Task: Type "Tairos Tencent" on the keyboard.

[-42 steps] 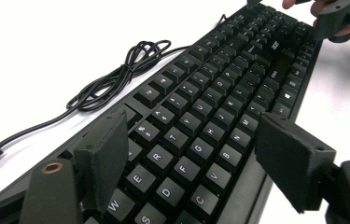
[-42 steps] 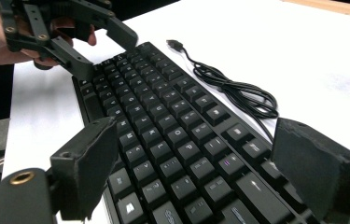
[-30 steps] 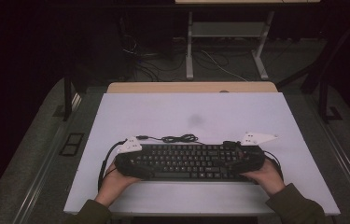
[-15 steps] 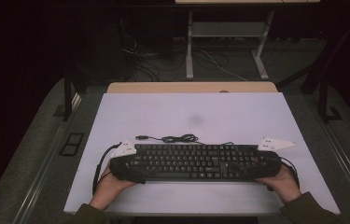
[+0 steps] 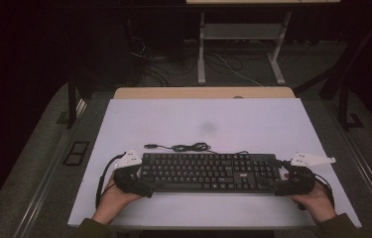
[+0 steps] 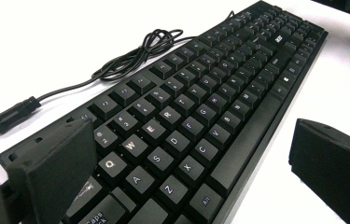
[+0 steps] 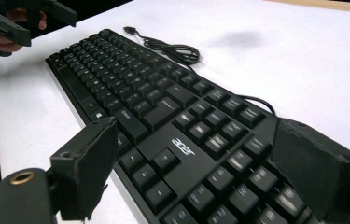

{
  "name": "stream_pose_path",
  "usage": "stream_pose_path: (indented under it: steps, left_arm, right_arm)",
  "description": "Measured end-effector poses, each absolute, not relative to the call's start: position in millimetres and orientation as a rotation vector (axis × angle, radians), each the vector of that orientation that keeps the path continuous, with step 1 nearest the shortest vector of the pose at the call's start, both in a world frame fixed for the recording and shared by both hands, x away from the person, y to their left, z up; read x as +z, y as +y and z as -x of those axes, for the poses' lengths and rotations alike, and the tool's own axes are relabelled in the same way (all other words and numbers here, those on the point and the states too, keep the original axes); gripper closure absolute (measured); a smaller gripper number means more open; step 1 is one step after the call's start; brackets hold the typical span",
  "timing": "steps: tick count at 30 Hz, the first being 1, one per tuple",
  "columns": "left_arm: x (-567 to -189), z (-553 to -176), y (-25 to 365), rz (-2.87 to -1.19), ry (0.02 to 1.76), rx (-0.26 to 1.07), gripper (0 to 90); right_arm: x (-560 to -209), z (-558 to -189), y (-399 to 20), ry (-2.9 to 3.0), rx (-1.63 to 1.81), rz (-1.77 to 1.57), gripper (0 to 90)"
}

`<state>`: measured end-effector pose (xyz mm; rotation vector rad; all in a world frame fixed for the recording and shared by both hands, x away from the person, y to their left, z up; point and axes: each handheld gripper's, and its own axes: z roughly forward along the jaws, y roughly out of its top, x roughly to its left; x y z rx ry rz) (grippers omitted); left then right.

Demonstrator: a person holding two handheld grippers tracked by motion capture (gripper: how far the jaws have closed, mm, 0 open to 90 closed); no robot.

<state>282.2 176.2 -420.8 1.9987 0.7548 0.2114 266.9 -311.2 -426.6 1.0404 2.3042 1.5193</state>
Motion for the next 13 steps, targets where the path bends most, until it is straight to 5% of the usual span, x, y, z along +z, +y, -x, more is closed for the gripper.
stream_pose_path:
  steps: [13]
  left_arm:
    - [-419.4, -282.6, 178.7, -1.998, 0.774, 0.224, 0.0]
  right_arm:
    - [-431.8, -267.4, -316.8, 2.292, 1.519, -1.061, 14.4]
